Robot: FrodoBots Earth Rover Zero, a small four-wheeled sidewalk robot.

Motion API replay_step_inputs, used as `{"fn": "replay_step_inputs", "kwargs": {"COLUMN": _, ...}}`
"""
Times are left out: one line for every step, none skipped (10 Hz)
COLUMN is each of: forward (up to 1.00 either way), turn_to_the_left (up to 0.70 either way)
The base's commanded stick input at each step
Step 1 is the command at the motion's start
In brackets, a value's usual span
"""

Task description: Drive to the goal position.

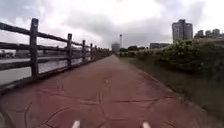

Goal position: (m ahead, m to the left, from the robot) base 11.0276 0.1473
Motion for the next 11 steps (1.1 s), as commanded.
{"fn": "replay_step_inputs", "kwargs": {"forward": 0.85, "turn_to_the_left": 0.08}}
{"fn": "replay_step_inputs", "kwargs": {"forward": 0.85, "turn_to_the_left": 0.08}}
{"fn": "replay_step_inputs", "kwargs": {"forward": 0.85, "turn_to_the_left": 0.08}}
{"fn": "replay_step_inputs", "kwargs": {"forward": 0.85, "turn_to_the_left": 0.08}}
{"fn": "replay_step_inputs", "kwargs": {"forward": 0.85, "turn_to_the_left": 0.08}}
{"fn": "replay_step_inputs", "kwargs": {"forward": 0.85, "turn_to_the_left": 0.08}}
{"fn": "replay_step_inputs", "kwargs": {"forward": 0.85, "turn_to_the_left": 0.08}}
{"fn": "replay_step_inputs", "kwargs": {"forward": 0.85, "turn_to_the_left": 0.08}}
{"fn": "replay_step_inputs", "kwargs": {"forward": 0.85, "turn_to_the_left": 0.08}}
{"fn": "replay_step_inputs", "kwargs": {"forward": 0.85, "turn_to_the_left": 0.08}}
{"fn": "replay_step_inputs", "kwargs": {"forward": 0.85, "turn_to_the_left": 0.08}}
